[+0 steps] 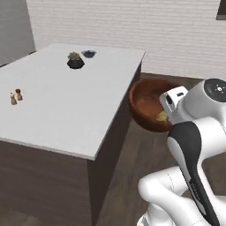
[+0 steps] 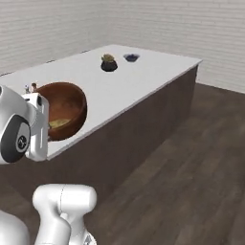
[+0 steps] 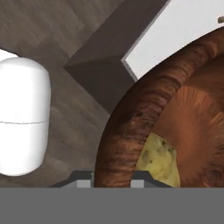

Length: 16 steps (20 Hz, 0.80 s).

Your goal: Pick the potato from the sink and place it in the bowl. Then pick the bowl and place it in the microwave. Then close the microwave door and press the start button.

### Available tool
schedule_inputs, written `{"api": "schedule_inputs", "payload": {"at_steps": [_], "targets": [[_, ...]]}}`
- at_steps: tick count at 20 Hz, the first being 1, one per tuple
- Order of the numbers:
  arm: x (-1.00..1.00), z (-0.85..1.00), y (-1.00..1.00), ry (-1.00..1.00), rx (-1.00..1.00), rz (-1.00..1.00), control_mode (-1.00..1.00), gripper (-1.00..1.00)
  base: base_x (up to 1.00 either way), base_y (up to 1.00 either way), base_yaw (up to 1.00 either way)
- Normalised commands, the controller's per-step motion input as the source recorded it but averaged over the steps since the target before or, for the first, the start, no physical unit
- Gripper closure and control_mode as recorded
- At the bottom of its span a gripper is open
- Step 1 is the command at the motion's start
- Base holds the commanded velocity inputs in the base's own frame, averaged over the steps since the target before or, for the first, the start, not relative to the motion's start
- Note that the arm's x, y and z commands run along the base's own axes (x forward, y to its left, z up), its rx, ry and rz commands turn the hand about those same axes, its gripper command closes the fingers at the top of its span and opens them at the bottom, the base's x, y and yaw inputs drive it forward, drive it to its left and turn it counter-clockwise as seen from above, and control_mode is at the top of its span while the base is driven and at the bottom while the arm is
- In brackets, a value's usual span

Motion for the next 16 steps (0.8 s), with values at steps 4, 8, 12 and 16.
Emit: {"api": "schedule_inputs", "payload": {"at_steps": [4,8,12,16], "targets": [[0.00,0.00,0.00,0.00,0.00,0.00,1.00,1.00,0.00,-0.43,-0.86],[0.00,0.00,0.00,0.00,0.00,0.00,1.00,1.00,0.39,-0.43,-0.72],[0.00,0.00,0.00,0.00,0.00,0.00,1.00,1.00,1.00,-0.07,-0.23],[0.00,0.00,0.00,0.00,0.00,0.00,1.00,1.00,1.00,-0.06,-0.05]]}}
